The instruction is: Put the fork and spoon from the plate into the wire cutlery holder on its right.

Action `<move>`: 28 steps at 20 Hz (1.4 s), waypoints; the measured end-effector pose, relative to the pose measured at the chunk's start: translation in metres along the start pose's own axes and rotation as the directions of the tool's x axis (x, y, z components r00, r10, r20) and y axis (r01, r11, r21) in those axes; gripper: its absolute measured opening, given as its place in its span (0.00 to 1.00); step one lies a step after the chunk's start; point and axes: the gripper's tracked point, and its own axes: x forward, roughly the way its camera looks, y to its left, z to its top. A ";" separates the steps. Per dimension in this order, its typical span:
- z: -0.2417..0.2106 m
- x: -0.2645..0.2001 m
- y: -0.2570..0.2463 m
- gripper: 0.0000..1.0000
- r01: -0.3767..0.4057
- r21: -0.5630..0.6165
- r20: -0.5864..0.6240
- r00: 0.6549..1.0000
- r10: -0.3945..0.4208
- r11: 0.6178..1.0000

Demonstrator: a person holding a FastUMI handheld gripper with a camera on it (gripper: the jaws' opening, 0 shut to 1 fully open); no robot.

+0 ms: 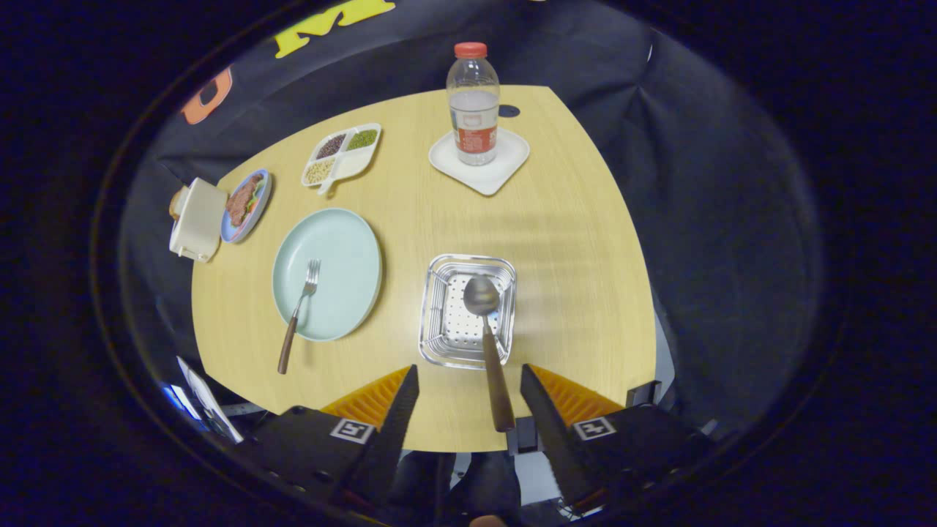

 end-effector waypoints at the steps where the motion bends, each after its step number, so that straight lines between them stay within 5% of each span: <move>1: 0.009 -0.008 0.003 0.84 0.018 -0.018 0.046 0.999 -0.017 1.000; 2: 0.017 -0.016 0.010 0.99 0.039 -0.037 0.093 0.995 -0.036 0.999; 6: 0.029 -0.040 0.072 0.97 0.025 -0.127 0.202 0.979 0.001 0.992; 13: -0.030 0.000 0.204 0.97 -0.144 -0.099 0.060 0.987 0.150 0.985; 22: -0.056 0.082 0.254 0.97 -0.075 -0.072 -0.055 0.996 0.071 0.995; 28: -0.060 0.113 0.260 0.59 -0.055 -0.010 -0.115 0.992 0.053 0.998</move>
